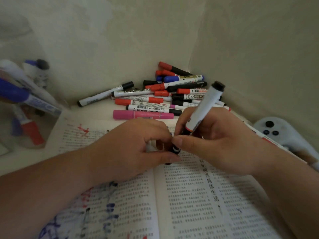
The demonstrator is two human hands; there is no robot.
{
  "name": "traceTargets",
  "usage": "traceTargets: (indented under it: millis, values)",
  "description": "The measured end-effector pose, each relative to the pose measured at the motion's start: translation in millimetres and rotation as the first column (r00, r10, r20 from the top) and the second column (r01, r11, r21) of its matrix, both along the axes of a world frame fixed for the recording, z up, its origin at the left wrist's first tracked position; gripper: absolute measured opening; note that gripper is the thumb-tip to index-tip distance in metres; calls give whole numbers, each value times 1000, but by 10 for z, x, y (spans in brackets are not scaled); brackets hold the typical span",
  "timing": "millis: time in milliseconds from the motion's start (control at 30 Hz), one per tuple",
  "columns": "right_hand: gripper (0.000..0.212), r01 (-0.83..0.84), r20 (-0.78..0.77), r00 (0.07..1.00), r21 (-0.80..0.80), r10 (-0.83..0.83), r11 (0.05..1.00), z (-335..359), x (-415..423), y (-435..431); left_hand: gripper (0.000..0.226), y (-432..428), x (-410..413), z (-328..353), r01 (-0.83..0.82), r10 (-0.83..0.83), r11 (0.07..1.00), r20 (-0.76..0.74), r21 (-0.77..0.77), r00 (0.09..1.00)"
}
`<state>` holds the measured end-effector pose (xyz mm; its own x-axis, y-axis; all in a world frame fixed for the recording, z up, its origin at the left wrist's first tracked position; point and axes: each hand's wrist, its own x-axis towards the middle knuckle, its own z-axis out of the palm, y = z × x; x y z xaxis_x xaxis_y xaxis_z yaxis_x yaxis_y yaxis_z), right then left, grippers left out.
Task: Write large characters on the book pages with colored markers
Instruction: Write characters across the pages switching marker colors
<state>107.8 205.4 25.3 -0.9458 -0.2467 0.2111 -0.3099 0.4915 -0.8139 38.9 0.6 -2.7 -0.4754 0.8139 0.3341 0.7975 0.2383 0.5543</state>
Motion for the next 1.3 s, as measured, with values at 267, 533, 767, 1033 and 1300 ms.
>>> traceTargets:
  millis: [267,533,767,1033,1300]
  values:
    - [32,3,-80,997,-60,-8,998,21,-14,-12,15,6,-8,6,-19,22,999,113,-32,993]
    - [28,151,-244,957,-31,-154,988,-49,-39,-104,10,19,1,12,-65,66,998,61,-28,996]
    - [22,167,-264,954,86,-139,982,-26,8,-257,36,-23,-11,-25,-31,29,999,96,22,995]
    - [36,235,-262,918,-241,-297,941,0,-79,-193,25,22,-41,-70,-49,49,999,16,-11,999]
    - [31,391,-84,900,585,-427,711,489,88,496,33,10,-72,-154,-87,87,996,7,12,996]
